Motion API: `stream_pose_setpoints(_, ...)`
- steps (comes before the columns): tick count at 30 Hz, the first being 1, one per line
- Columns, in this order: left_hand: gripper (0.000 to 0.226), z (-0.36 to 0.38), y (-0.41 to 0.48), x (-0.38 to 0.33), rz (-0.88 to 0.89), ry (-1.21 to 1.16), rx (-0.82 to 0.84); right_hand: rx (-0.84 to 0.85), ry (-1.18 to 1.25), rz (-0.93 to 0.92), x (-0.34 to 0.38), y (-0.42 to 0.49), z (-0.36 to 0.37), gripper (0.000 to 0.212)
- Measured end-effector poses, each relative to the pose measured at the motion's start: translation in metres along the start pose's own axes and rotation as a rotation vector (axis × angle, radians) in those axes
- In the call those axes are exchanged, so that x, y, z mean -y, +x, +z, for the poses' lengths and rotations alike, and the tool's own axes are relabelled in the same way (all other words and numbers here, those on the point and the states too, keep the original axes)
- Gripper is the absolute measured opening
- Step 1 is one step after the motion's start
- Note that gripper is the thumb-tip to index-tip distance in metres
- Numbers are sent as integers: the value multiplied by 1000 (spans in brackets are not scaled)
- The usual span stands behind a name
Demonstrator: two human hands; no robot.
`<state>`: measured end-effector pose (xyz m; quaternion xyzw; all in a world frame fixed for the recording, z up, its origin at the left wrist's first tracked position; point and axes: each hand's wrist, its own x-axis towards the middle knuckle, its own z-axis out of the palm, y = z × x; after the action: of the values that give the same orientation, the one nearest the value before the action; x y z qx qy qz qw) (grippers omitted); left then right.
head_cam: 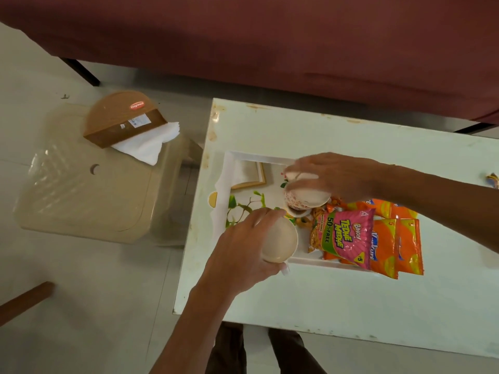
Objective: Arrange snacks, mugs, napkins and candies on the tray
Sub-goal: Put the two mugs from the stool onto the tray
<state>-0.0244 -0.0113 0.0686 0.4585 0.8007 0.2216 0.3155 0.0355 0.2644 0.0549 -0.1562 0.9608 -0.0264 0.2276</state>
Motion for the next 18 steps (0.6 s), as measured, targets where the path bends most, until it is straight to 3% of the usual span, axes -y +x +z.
stream_pose_setpoints(2,95,-4,6,1,24,-14,31,-172,285,255,7,-13,-6,99)
stream_pose_setpoints(5,101,-8,17,-1,11,-3,76,-516,800,655,52,-36,-12,66)
stream_pose_setpoints(8,98,-8,29,-7,11,32,125,-608,1168,805,128,-56,-2,64)
stream_pose_setpoints(13,95,1,41,-13,40,52,154,-624,1185,987,210,-48,21,98)
stream_pose_setpoints(18,92,11,48,-18,60,87,171,-825,1086,1124,218,-12,31,105)
